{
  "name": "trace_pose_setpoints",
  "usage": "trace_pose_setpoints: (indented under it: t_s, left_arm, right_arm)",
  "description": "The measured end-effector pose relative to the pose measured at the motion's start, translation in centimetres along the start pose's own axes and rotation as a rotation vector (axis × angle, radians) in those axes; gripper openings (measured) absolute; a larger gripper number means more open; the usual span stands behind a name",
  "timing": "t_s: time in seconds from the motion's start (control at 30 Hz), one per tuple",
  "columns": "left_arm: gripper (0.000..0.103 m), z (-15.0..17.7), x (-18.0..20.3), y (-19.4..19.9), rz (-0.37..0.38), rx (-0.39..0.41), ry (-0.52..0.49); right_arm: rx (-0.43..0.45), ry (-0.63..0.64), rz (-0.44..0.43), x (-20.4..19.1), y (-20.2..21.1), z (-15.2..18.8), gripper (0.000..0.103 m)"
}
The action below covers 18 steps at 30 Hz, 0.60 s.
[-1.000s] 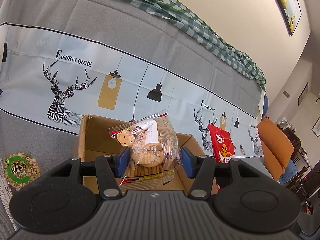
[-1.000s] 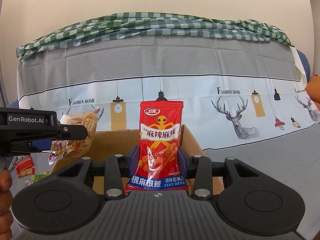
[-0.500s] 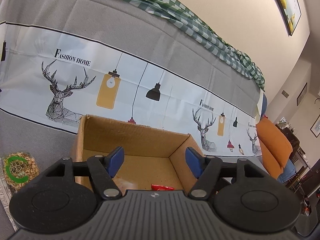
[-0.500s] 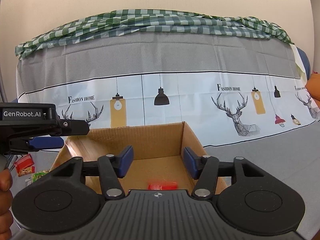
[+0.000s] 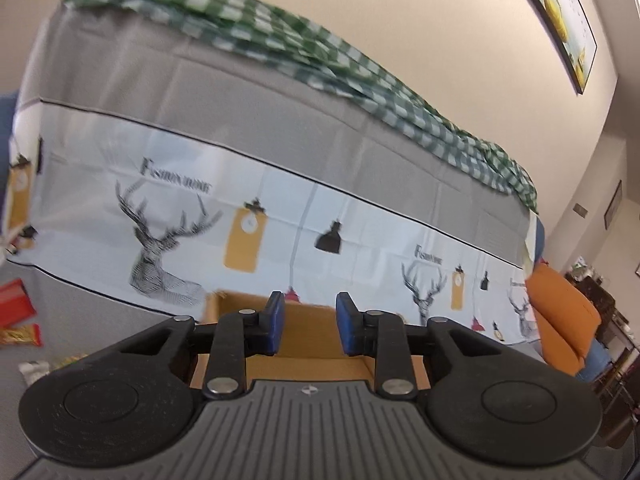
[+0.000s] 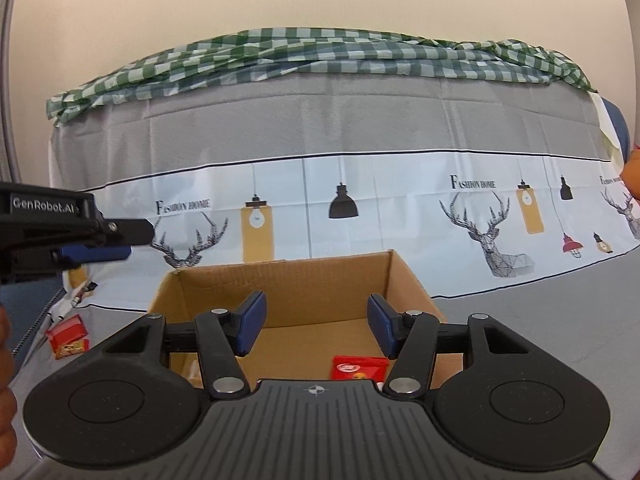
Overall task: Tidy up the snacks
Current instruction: 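Move both tools back toward the remaining snacks on the sofa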
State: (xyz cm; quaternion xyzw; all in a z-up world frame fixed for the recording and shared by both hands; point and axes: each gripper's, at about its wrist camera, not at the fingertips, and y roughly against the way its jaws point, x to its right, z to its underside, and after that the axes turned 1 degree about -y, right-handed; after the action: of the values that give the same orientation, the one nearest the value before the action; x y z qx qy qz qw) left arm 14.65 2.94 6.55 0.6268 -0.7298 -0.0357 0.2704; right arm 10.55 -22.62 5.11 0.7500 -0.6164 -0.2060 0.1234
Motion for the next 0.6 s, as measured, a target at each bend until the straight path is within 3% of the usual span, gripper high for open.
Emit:
trace_pose_setpoints:
  t_s: [0.1, 0.2, 0.27, 0.37, 0.5, 0.6]
  left_arm:
    - [0.029, -0.3, -1.0, 0.9, -0.037, 0.002, -0.016]
    - [0.029, -0.8, -2.2, 2.2, -0.060, -0.004, -0.024]
    - [0.029, -1.5, -3.1, 3.4, -0.075, 0.009, -0.038]
    - [0.029, -3.5, -5.2, 3.9, -0.104, -0.010, 0.021]
    - [0.029, -6.7, -7.0, 3.8, -0.168, 0.015, -0.009]
    - [0.029, -6.8, -9.5, 3.7, -0.208, 0.051, -0.041]
  right_arm:
    - [0.001, -0.006, -0.021, -0.9, 0.3, 0.1, 0.055]
    - [0.006, -0.015, -0.046, -1.9, 0.6, 0.1, 0.046]
    - [0.006, -0.027, -0.068, -2.6, 0.7, 0.2, 0.034]
    - [0.005, -0.047, -0.100, -3.8, 0.9, 0.3, 0.026]
    - [-0.005, -0.040, -0.158, -6.0, 1.0, 0.7, 0.024]
    - [-0.010, -0.026, -0.192, -7.6, 1.1, 1.0, 0.024]
